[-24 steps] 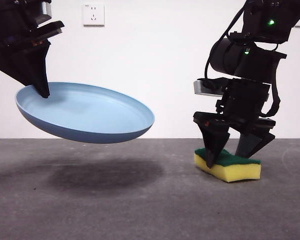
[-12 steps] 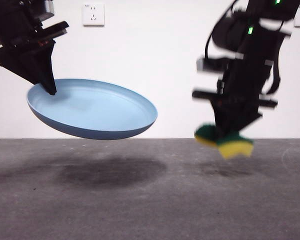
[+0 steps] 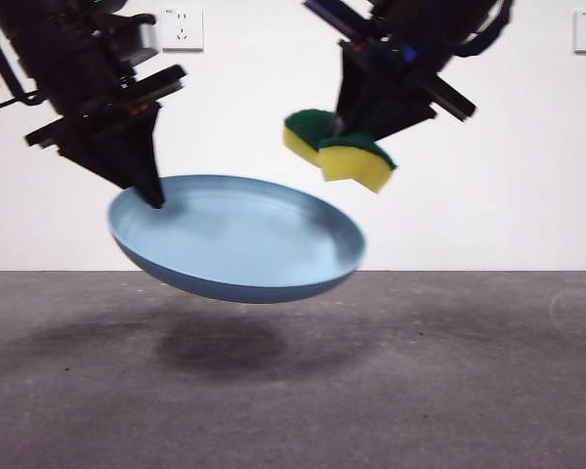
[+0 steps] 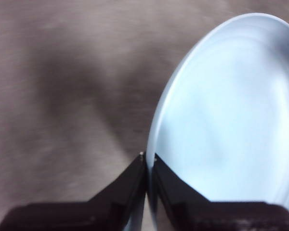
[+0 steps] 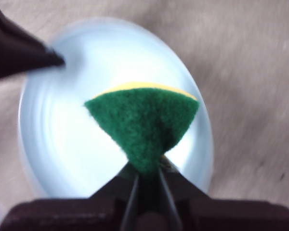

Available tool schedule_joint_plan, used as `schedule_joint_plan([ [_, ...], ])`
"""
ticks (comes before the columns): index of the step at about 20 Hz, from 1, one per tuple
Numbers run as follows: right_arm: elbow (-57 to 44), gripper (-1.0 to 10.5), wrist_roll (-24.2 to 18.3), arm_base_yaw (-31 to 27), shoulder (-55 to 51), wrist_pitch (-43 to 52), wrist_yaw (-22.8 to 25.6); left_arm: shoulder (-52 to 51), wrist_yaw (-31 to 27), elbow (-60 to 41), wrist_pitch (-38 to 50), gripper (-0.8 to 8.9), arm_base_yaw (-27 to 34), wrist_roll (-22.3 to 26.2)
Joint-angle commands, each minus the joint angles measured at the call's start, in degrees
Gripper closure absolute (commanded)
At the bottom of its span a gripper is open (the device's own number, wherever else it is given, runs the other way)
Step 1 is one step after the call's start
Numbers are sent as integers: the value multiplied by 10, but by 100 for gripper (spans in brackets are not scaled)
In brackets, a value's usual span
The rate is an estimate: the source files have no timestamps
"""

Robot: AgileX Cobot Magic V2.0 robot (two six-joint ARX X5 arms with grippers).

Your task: Pick up the plate,pick up the cloth,clean the plate with the cloth

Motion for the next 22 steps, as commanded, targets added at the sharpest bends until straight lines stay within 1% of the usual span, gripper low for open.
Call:
schedule_joint_plan([
  [1, 0, 962, 4, 33, 15, 25, 83, 2, 4, 2, 4, 822, -21, -6],
  [2, 0, 962, 3, 42, 20, 34, 97, 2, 8, 2, 5, 822, -29, -6],
  [5, 0, 962, 1, 63, 47, 54, 99, 2, 63, 2, 8, 822, -36, -7],
  [7, 0, 962, 1, 71, 71, 58, 98, 2, 81, 2, 9, 822, -36, -9],
  [10, 0, 962, 1, 88, 96, 58, 89, 2, 81, 2, 9, 822, -36, -9],
  [13, 0, 962, 1, 114, 98, 57, 33, 2, 76, 2, 9, 822, -35, -8],
  [15, 0, 962, 1, 131, 98, 35, 34, 2, 77, 2, 9, 822, -30, -8],
  [18, 0, 962, -1, 138, 98, -42, 38, 2, 79, 2, 2, 822, -19, -8],
  [19, 0, 962, -2, 138, 98, -69, 44, 2, 79, 2, -2, 822, -15, -8],
  [20, 0, 962, -2, 138, 98, -93, 71, 2, 81, 2, -9, 822, -12, -8],
  [21, 0, 962, -2, 136, 98, -113, 115, 2, 84, 2, -17, 822, -9, -7],
  [22, 0, 962, -4, 132, 98, -127, 172, 2, 96, 2, -24, 822, -7, -3],
])
